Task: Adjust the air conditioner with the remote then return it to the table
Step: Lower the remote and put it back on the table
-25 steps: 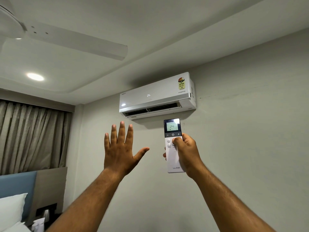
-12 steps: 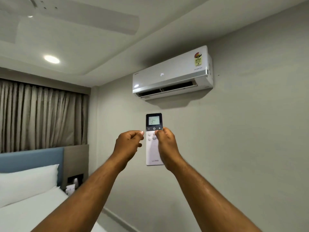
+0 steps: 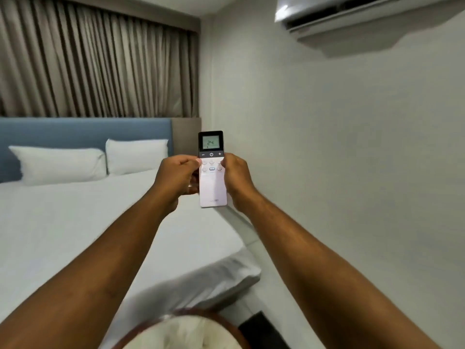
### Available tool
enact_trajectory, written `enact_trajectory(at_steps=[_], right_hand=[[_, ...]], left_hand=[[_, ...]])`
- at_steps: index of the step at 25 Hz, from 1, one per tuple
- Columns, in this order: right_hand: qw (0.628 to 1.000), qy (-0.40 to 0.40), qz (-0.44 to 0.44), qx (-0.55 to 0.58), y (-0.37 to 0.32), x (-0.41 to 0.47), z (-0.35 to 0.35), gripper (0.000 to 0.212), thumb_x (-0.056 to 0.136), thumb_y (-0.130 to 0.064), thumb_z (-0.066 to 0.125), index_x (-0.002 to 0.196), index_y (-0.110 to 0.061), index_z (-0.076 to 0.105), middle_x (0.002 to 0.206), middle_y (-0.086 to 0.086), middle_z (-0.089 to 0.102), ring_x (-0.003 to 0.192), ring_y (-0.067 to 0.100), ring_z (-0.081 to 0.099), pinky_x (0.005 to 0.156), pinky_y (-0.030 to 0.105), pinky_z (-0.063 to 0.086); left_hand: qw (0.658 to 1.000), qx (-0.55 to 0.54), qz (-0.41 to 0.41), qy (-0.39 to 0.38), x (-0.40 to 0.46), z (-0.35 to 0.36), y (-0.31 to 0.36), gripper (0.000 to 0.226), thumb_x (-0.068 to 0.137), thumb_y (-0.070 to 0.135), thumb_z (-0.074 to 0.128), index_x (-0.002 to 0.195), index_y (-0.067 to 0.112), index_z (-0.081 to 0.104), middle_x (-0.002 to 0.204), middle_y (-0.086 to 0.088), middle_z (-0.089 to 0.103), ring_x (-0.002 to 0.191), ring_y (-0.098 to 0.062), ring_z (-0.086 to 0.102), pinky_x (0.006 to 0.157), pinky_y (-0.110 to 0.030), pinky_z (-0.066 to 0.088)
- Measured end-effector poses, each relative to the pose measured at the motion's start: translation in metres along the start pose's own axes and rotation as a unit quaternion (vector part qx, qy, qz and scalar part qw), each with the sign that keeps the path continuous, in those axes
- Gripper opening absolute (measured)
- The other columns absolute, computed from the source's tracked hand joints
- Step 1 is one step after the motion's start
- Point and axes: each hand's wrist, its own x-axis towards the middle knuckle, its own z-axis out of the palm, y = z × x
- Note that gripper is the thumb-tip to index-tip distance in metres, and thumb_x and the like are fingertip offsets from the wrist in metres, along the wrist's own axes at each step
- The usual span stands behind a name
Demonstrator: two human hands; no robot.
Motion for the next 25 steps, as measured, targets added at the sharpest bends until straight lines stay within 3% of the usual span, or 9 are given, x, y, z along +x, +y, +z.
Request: enact_trajectory(at_steps=[3,8,13,15,19,22,25], right_hand=[[0.997,-0.049,0.059,-0.023,0.054,-0.007,0.032,0.025,0.084,-0.015,0.040,0.084,-0.010,0.065,0.083,0.009,0.069,0.066,0.021,0.060,0.056,0.024,0.042],[0.974,-0.143,0.167,-0.049,0.176,-0.045,0.074,0.024,0.080,-0.016,0.046,0.082,-0.022,0.070,0.091,0.004,0.076,0.079,0.025,0.070,0.072,0.040,0.056],[0.947,-0.148,0.282,-0.050,0.299,-0.095,0.088,0.017,0.088,-0.009,0.055,0.098,-0.010,0.068,0.099,0.011,0.076,0.078,0.021,0.072,0.055,0.026,0.056],[0.932,-0.156,0.318,-0.076,0.349,-0.117,0.088,0.017,0.089,-0.009,0.056,0.101,-0.008,0.067,0.101,0.010,0.075,0.086,0.024,0.072,0.062,0.032,0.059],[0.913,-0.165,0.343,-0.147,0.429,-0.149,0.080,0.018,0.089,-0.011,0.056,0.102,-0.008,0.068,0.104,0.010,0.074,0.096,0.028,0.070,0.085,0.050,0.057],[0.902,-0.165,0.346,-0.196,0.476,-0.174,0.071,0.017,0.088,-0.011,0.056,0.098,-0.010,0.070,0.104,0.010,0.074,0.094,0.027,0.069,0.086,0.050,0.056],[0.883,-0.168,0.366,-0.241,0.536,-0.207,0.064,0.019,0.088,-0.009,0.057,0.099,-0.006,0.071,0.105,0.012,0.074,0.095,0.029,0.068,0.088,0.047,0.055]], left_hand=[[0.997,0.002,-0.073,0.038,-0.017,-0.031,-0.056,0.014,0.091,0.018,0.055,0.089,0.017,0.068,0.082,-0.004,0.073,0.059,-0.016,0.069,0.051,-0.029,0.056],[0.973,0.021,-0.208,0.093,-0.060,-0.079,-0.169,0.015,0.092,0.020,0.054,0.088,0.017,0.068,0.087,-0.005,0.074,0.065,-0.019,0.070,0.053,-0.028,0.056],[0.936,0.025,-0.323,0.139,-0.118,-0.093,-0.279,0.017,0.093,0.018,0.052,0.087,0.018,0.067,0.087,-0.003,0.074,0.071,-0.021,0.072,0.053,-0.029,0.057],[0.922,0.034,-0.358,0.143,-0.143,-0.091,-0.325,0.020,0.094,0.017,0.050,0.083,0.023,0.066,0.086,0.001,0.073,0.070,-0.018,0.071,0.049,-0.024,0.054],[0.897,0.045,-0.407,0.169,-0.179,-0.077,-0.406,0.025,0.094,0.016,0.051,0.077,0.028,0.065,0.087,0.001,0.072,0.072,-0.021,0.070,0.049,-0.024,0.054],[0.880,0.069,-0.435,0.175,-0.206,-0.066,-0.455,0.028,0.091,0.015,0.054,0.071,0.031,0.067,0.084,0.003,0.072,0.071,-0.021,0.071,0.048,-0.025,0.055],[0.863,0.107,-0.462,0.174,-0.239,-0.058,-0.516,0.027,0.088,0.013,0.057,0.067,0.028,0.068,0.084,-0.003,0.073,0.078,-0.029,0.071,0.061,-0.039,0.061]])
